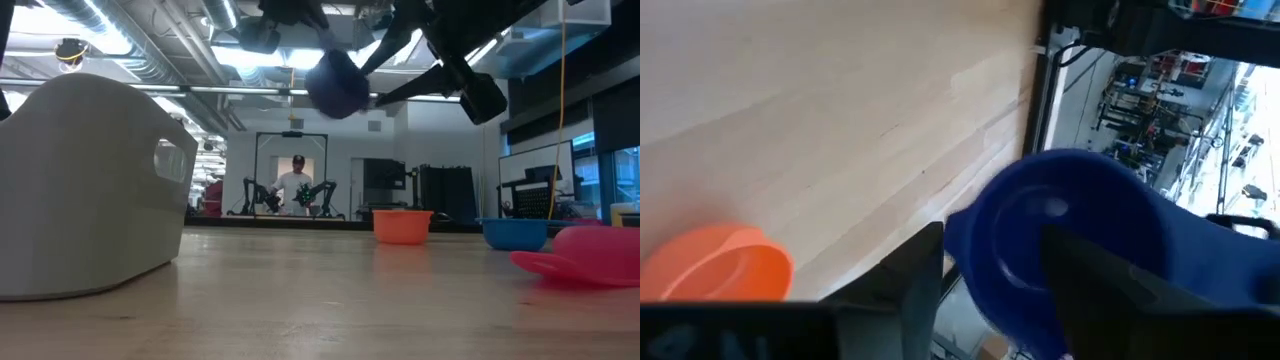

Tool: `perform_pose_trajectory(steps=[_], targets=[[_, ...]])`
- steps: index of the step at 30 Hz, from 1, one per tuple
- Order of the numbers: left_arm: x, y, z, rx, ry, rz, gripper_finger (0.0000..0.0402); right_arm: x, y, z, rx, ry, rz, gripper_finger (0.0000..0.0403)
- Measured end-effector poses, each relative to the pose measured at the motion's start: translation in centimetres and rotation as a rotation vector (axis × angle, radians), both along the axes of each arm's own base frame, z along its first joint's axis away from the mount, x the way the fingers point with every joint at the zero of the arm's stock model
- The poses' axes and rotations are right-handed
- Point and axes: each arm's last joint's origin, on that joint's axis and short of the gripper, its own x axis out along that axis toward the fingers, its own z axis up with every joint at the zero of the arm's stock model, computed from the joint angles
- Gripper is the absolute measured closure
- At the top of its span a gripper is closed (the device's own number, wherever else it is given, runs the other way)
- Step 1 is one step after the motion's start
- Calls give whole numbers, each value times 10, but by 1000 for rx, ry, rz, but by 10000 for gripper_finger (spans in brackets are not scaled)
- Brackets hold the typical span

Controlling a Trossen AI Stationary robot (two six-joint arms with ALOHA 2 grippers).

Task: Nest measuring cups in basket
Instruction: Stack the violet measuring cup on top of the yellow measuring cup in the gray bin

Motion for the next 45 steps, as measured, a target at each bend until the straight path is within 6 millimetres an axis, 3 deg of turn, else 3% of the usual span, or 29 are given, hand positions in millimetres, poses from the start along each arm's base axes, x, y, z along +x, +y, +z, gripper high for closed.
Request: perform_pose_trajectory(steps=[7,12,17,22,29,33,38,45], targets=[[-12,-3,6,-38,31,-5,400,-17,11,18,117,-69,-31,243],[-31,-18,20,-61,36,-30,400,-34,7,30,245,-93,-112,244],[-60,-45,35,-31,84,-42,400,-44,0,37,323,-103,-177,240],[-91,-77,48,-1,114,-2,400,-43,-7,38,347,-116,-222,240],[-113,-127,53,61,85,42,400,-40,-15,37,347,-120,-252,240],[-120,-154,47,96,59,72,400,-39,-16,36,349,-119,-254,240],[-129,-178,17,57,91,95,400,-39,-16,36,357,-115,-246,240],[-148,-184,-12,-72,-46,54,400,-39,-15,36,368,-110,-233,240]])
